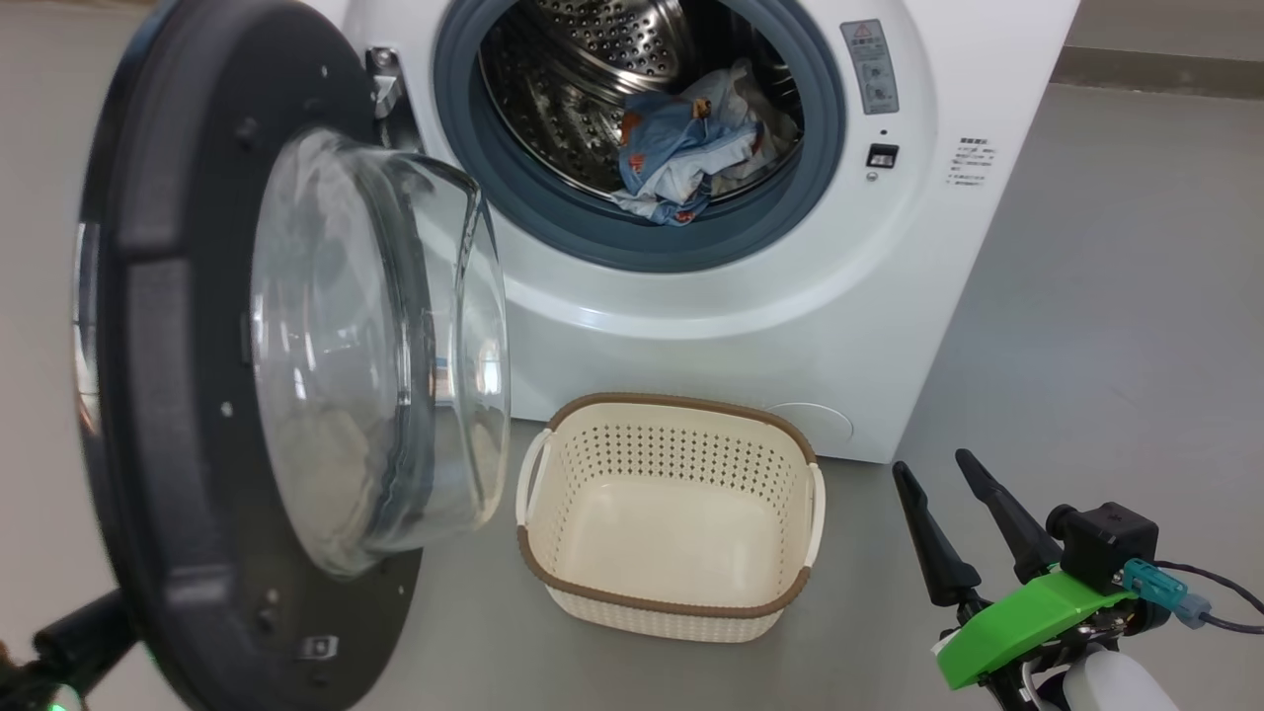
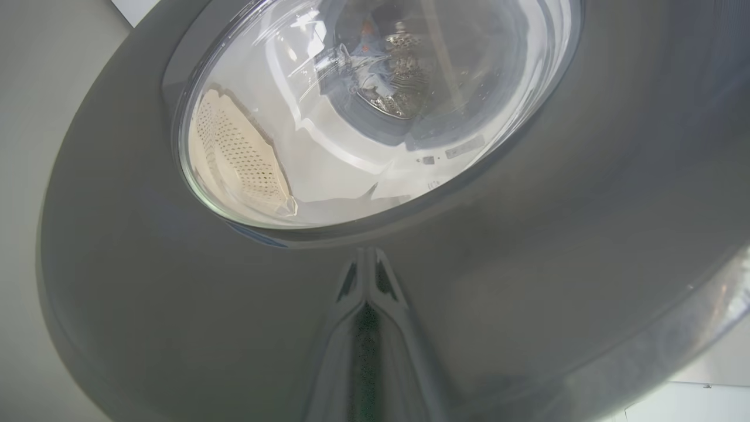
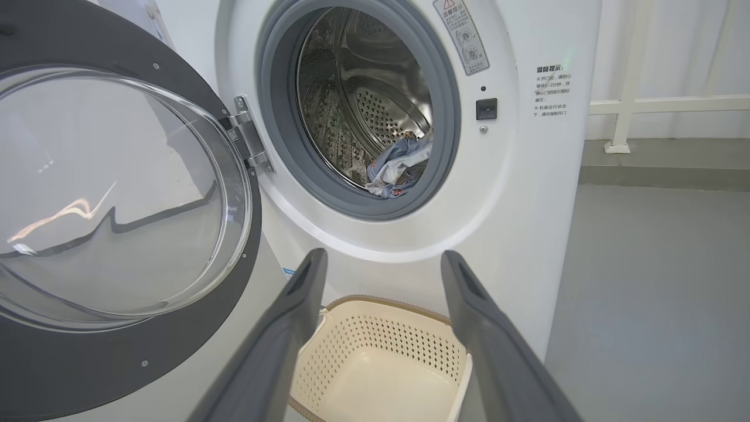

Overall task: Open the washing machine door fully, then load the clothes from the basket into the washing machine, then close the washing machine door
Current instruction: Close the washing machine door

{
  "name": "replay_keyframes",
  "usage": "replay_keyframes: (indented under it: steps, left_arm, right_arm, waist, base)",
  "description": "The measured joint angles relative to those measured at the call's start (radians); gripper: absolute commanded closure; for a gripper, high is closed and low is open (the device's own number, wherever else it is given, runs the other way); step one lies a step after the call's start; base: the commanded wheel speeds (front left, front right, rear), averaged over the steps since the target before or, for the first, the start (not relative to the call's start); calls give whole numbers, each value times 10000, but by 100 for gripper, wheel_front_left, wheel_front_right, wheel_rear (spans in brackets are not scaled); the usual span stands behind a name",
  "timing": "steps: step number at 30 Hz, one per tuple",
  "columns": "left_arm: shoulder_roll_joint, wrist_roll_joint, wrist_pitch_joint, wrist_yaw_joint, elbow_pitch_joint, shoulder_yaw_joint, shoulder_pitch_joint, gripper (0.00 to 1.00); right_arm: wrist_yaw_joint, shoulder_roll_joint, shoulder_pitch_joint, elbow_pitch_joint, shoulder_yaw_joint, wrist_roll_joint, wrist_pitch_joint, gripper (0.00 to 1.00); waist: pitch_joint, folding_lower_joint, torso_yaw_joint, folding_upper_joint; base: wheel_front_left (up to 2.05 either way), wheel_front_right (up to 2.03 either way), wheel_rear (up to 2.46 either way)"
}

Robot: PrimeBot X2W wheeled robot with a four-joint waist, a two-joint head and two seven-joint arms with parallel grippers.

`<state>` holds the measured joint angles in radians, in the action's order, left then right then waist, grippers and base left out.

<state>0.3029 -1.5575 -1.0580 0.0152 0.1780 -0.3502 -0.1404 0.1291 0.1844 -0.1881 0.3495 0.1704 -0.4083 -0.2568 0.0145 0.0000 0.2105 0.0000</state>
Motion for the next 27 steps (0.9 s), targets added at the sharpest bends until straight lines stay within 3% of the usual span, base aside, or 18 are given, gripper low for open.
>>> replay_keyframes:
  steps: [12,27]
  left_arm:
    - [-1204,27,-159,-286,-2075,1162,734,100]
    - [-1994,337,784,-25,-1916,1432,435,100]
  right_arm:
    - [0,-98,-3,-50,-84,0,0,0]
    - [0,-270,-15,-115,-151,0,0,0]
  waist:
    - [63,0,-772,0]
    - [177,0,-2229,0]
  base:
    - [0,0,0]
    - [0,0,0]
